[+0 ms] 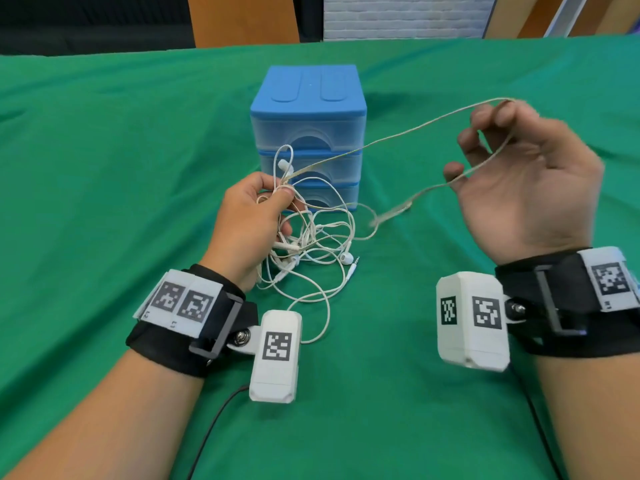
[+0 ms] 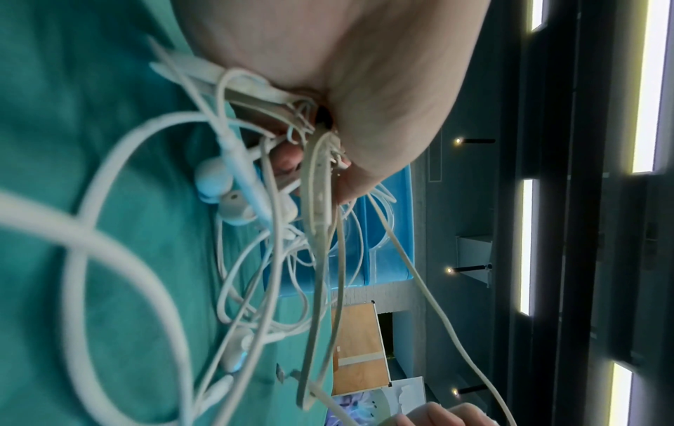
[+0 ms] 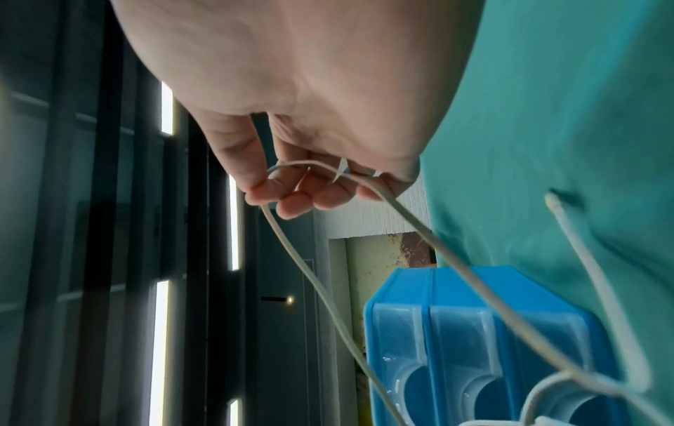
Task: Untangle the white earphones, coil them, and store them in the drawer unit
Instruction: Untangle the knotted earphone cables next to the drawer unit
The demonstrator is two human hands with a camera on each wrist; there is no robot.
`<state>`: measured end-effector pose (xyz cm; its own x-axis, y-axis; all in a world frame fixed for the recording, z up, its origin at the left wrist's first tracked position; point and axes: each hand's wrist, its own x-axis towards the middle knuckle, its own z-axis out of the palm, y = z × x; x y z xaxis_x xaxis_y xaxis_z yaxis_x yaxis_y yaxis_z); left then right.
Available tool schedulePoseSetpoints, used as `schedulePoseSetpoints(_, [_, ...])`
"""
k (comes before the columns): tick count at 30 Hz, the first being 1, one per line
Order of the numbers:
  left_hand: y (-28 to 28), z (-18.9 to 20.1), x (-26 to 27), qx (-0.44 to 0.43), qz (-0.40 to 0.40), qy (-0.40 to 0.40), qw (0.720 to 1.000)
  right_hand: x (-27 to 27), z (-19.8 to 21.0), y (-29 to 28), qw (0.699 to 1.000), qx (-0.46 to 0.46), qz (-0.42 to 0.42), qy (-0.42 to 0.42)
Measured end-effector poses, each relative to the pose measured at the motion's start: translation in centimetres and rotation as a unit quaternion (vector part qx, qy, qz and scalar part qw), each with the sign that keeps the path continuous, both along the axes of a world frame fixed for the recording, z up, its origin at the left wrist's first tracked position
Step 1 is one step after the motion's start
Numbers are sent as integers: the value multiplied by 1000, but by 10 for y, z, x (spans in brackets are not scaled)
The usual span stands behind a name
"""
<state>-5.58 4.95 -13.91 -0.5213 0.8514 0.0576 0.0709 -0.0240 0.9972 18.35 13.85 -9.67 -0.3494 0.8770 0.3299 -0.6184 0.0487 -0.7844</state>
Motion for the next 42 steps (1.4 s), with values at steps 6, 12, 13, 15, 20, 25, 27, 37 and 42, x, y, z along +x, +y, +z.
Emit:
schedulePoseSetpoints(6, [0, 2, 0, 4, 1, -2, 1000, -7, -4, 2, 996, 6, -49, -69])
schedulePoseSetpoints(12, [-1, 4, -2, 14, 17, -10, 1000, 5, -3, 11, 989, -43, -144, -14])
schedulePoseSetpoints(13, [-1, 4, -1, 12, 19, -12, 1000, 6, -4, 11, 986, -50, -156, -13])
schedulePoseSetpoints(15, [-1, 4, -1, 8, 27, -16, 999, 5, -4, 12, 984, -60, -166, -14])
schedulePoseSetpoints(20, [-1, 5, -1, 11, 38, -16, 999, 7, -3, 15, 981, -79, -178, 1])
schedulePoseSetpoints(25, [1, 4, 2, 3, 45, 8, 999, 10, -5, 17, 975, -117, -183, 39])
schedulePoseSetpoints(27, [1, 4, -2, -3, 61, 3, 998, 14, -5, 20, 973, -130, -180, 60])
schedulePoseSetpoints(37, [-1, 9, -3, 40, 44, 4, 998, -4, -5, 14, 978, -93, -188, -20])
schedulePoseSetpoints(42, [-3, 10, 2, 49, 22, 13, 998, -28, -17, 2, 965, 46, -134, -219])
